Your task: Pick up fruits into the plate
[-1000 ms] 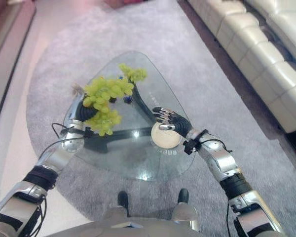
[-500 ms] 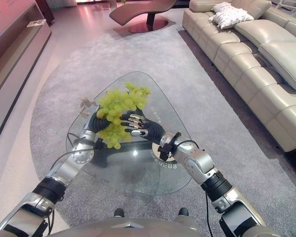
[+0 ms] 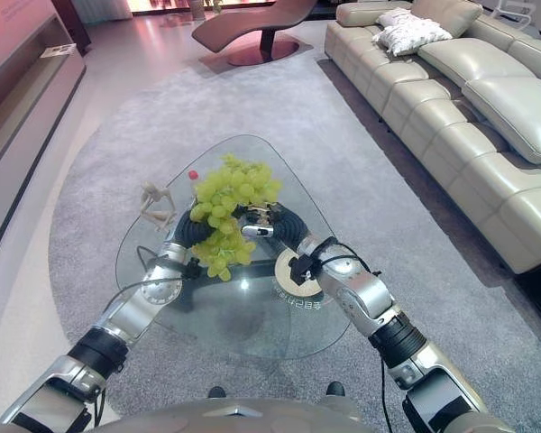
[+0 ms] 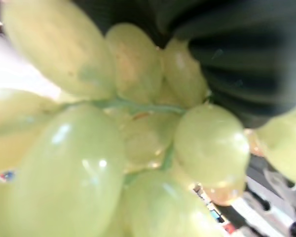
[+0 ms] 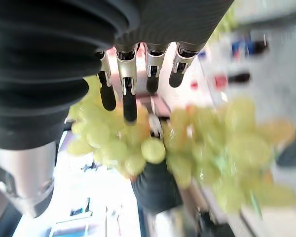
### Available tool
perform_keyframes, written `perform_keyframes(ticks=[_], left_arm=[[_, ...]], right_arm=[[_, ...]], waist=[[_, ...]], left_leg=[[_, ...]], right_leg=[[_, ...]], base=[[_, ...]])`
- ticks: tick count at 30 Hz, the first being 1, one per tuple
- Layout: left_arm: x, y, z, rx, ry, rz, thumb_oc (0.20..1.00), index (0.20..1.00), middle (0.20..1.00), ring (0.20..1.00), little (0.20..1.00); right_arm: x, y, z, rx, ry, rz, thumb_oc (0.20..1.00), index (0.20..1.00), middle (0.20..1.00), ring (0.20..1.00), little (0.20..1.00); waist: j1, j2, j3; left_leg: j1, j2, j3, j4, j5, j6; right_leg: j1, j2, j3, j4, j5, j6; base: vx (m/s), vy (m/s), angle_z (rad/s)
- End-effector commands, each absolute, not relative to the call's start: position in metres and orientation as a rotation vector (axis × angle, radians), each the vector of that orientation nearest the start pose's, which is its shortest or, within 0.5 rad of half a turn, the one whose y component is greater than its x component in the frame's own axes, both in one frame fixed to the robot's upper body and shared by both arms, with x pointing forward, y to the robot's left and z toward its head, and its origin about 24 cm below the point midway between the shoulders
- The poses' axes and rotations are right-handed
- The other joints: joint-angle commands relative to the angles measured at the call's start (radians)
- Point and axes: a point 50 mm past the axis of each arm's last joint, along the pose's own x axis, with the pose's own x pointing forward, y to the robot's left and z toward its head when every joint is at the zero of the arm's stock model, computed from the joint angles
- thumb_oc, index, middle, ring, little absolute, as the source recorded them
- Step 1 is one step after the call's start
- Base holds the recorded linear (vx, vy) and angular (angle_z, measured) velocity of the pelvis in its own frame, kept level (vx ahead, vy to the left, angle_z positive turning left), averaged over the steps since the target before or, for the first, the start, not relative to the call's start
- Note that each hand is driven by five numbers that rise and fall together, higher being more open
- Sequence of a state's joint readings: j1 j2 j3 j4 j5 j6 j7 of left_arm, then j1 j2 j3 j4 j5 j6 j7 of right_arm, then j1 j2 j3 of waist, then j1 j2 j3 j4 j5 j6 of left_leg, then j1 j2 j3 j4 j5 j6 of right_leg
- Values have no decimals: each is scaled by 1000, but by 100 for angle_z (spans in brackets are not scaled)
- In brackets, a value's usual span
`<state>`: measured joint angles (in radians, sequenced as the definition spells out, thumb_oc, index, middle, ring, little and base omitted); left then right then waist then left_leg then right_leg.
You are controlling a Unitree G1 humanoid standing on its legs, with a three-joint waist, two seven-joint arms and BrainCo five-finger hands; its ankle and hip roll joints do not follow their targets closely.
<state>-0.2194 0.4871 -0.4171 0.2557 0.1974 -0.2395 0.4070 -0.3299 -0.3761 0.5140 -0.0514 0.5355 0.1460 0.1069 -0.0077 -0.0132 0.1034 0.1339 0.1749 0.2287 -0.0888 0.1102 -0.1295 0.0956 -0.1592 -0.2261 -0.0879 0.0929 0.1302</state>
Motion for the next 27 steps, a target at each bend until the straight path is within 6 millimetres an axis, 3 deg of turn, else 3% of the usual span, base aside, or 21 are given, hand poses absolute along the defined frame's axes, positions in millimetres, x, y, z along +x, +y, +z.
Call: perform_keyframes(ticks=[1,15,23,27], left_arm=[[286,159,83,683,-445,-21,200,200,200,200,200],[282,159,73,774,-422,5,200,200,200,200,200],[283,155,74,808,-457,-19,200,200,200,200,200],[281,151,75,808,-521,-22,200,200,200,200,200]], right_arm=[[279,-70,145,32,-273,669,1000,1000,1000,1000,1000],[278,-70,148,12,-272,609,1000,1000,1000,1000,1000],[270,-54,136,185,-102,784,1000,1000,1000,1000,1000],[250,-25,121,427,120,1020,1000,1000,1000,1000,1000]], waist=[[5,-10,-14],[2,-10,-14],[4,-14,-17],[11,-21,-21]], left_leg=[[-20,-2,9,46,-98,13],[-12,0,20,37,-99,12],[-6,4,26,32,-94,11],[-6,9,32,34,-92,10]], right_leg=[[24,-58,-60,49,-58,32],[22,-64,-60,42,-50,41],[26,-60,-65,43,-53,37],[29,-58,-73,50,-59,34]], base=[[0,0,0],[0,0,0],[0,0,0],[0,0,0]])
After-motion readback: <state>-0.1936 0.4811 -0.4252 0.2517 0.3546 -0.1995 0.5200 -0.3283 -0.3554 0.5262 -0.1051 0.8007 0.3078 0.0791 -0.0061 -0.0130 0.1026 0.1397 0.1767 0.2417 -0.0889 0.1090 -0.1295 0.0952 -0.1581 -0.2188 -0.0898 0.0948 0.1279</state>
